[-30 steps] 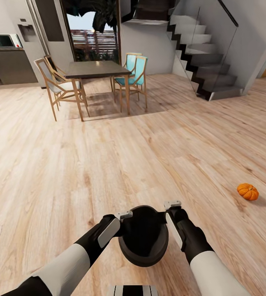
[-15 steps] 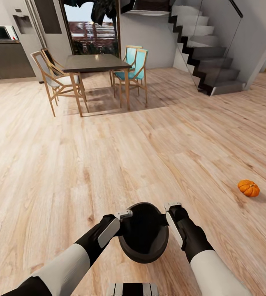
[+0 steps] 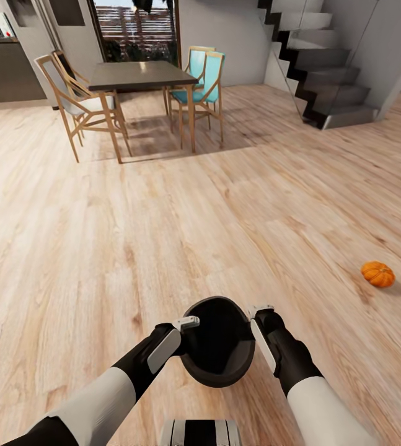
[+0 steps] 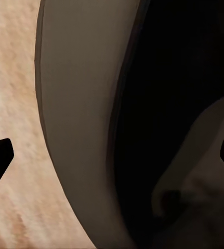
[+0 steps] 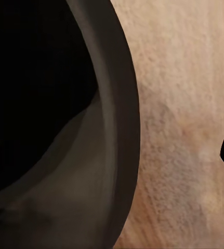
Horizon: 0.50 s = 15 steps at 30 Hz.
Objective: Place each of the two pumpkins and all three candles from the living room inside a cabinet in the living room (use any cabinet), then make sure every cabinet is closed, and position the cauldron so it is next to a table in the living room.
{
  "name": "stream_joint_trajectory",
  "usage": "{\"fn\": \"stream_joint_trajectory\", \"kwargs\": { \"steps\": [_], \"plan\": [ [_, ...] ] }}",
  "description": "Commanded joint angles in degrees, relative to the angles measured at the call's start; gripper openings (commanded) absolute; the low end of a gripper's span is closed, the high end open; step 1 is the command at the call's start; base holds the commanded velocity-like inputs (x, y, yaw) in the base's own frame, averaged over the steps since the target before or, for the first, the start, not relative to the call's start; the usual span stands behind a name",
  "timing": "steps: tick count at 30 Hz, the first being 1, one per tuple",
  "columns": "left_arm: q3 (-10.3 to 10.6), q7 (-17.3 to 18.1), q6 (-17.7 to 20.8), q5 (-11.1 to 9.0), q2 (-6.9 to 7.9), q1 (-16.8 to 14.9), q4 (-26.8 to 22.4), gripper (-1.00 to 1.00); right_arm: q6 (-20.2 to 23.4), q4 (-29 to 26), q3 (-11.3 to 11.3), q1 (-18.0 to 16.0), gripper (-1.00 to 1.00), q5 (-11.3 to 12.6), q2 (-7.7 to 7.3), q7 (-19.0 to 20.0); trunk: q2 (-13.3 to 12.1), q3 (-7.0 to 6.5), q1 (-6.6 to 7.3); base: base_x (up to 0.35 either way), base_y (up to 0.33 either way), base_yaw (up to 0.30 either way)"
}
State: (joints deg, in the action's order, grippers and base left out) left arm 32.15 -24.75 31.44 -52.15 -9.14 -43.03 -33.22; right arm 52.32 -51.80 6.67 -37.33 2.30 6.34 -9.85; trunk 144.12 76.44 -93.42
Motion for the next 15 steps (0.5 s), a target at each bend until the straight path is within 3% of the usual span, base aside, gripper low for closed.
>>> {"fn": "stream_joint_trajectory", "kwargs": {
  "steps": [1, 8, 15],
  "plan": [
    [0.3, -0.6, 0.0, -0.6, 0.03, 0.0, -0.1, 1.0, 0.2, -0.1, 0.1, 0.0, 1.0, 0.3, -0.01, -0.3, 0.0, 0.27, -0.01, 0.0, 0.0, 0.0],
    [0.3, -0.6, 0.0, -0.7, 0.06, 0.0, -0.1, 1.0, 0.2, 0.1, 0.1, -0.2, 1.0, 0.3, -0.01, -0.3, 0.0, 0.49, -0.04, 0.0, 0.0, 0.0],
    [0.3, -0.6, 0.0, -0.8, 0.06, 0.0, -0.2, 1.0, 0.0, 3.2, 0.1, -2.4, 1.0, 0.5, 0.06, -0.2, 0.0, 0.49, -0.04, 0.0, 0.0, 0.0]
  ]
}}
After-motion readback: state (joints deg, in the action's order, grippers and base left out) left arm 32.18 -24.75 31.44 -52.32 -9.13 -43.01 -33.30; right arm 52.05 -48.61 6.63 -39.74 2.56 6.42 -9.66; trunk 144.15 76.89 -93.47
